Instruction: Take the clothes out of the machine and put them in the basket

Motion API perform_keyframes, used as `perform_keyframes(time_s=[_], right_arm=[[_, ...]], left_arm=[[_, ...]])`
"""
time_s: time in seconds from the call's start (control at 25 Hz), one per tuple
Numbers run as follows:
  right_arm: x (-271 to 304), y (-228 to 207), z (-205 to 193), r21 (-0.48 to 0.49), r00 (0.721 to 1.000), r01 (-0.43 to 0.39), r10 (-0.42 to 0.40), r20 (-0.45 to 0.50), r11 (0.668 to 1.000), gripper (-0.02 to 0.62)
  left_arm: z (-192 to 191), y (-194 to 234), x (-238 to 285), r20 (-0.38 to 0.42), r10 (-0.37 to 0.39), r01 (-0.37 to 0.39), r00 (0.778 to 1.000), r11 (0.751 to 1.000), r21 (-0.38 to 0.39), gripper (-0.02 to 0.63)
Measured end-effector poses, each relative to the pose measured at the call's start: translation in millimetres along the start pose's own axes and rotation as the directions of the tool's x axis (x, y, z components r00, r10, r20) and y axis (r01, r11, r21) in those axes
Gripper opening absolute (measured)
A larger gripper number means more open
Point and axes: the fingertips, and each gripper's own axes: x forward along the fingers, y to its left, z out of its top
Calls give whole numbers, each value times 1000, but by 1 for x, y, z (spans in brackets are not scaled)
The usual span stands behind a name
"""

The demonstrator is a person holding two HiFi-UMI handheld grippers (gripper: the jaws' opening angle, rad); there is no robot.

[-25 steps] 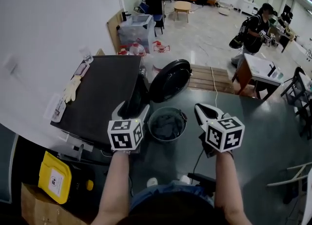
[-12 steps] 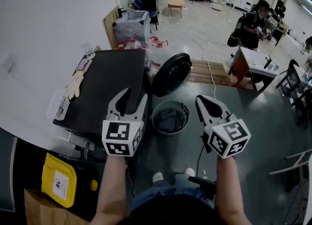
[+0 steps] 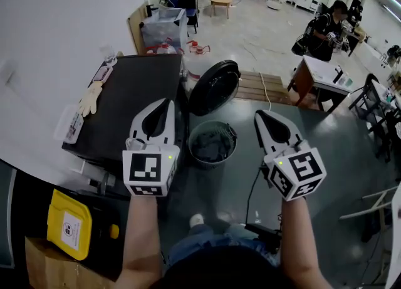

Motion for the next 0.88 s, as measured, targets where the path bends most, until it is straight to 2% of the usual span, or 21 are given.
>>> perform_keyframes(time_s=[0.16,0.28,0.44,0.64,0.88], right_arm=[[-14,-3,3,-56,999,-34,34,14,998,3],[-31,-13,4,-71,999,-47,48,18,996,3],[-51,-23,1,-67,998,-59,61,35,996,3],[-73,-41,-11,-64,999,-50,49,-12,997,3],[-96,-52,-15,-73,996,-94,95,1,993,3]], left_arm=[[9,-13,-7,27,59,-59,998,998,-11,-1],[20,-33,-13,49,78,-75,996,996,-56,0],[24,-55,-22,31,117,-114,993,990,-85,0],[28,-88,-30,-12,164,-164,986,985,-49,0],[34,-123,-39,-36,210,-211,977,977,-34,0]])
